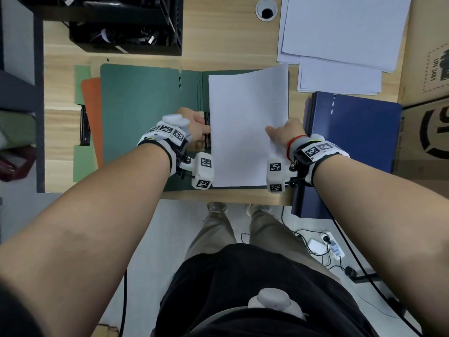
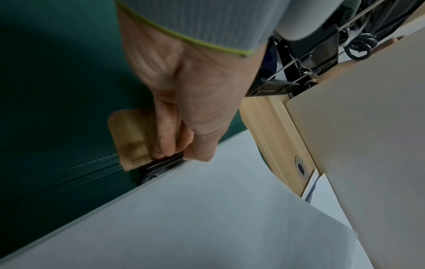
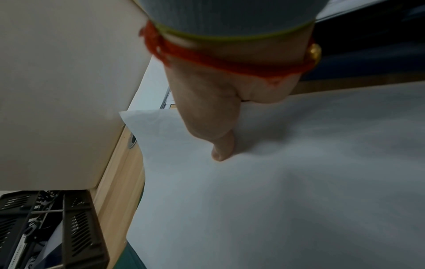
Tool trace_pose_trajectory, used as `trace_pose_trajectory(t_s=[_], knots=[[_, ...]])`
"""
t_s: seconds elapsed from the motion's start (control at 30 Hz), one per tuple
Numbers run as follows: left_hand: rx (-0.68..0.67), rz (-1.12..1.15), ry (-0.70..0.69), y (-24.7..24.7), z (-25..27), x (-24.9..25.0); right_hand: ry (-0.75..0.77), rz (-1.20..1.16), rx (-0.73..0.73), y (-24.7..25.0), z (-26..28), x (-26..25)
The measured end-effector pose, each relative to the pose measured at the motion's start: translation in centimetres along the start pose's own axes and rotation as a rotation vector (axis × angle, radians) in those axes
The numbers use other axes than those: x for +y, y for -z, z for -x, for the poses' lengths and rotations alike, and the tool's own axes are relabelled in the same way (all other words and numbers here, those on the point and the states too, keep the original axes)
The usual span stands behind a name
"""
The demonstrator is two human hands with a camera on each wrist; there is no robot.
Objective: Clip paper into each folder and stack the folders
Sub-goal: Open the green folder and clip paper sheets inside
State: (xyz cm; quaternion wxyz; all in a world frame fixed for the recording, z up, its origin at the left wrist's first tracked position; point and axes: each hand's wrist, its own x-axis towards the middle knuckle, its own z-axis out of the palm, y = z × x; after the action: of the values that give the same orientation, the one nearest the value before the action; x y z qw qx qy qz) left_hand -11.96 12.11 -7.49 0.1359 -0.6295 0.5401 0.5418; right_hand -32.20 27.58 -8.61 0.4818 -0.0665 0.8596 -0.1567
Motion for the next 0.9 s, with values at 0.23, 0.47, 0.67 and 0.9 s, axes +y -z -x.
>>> trace_pose_trajectory(t_s=[0.23, 0.47, 0.67, 0.9], knots=[[0.012, -0.011, -0.009, -0.1, -0.7, -0.2, -0.02, -0.092, -0.009, -1.1, 0.0, -0.3], [0.068, -0.055, -0.017, -0.4, -0.4, 0.2, 0.067, -0.055, 0.033, -1.3, 0.3, -0.5], [0.132, -0.249, -0.041, -0.7, 0.2, 1.0, 0.076, 0.034, 0.018, -1.0, 0.2, -0.6], [0.202, -0.411, -0.083, -1.7, -0.1, 1.1, 0.061, -0.016, 0.023, -1.3, 0.0, -0.3]])
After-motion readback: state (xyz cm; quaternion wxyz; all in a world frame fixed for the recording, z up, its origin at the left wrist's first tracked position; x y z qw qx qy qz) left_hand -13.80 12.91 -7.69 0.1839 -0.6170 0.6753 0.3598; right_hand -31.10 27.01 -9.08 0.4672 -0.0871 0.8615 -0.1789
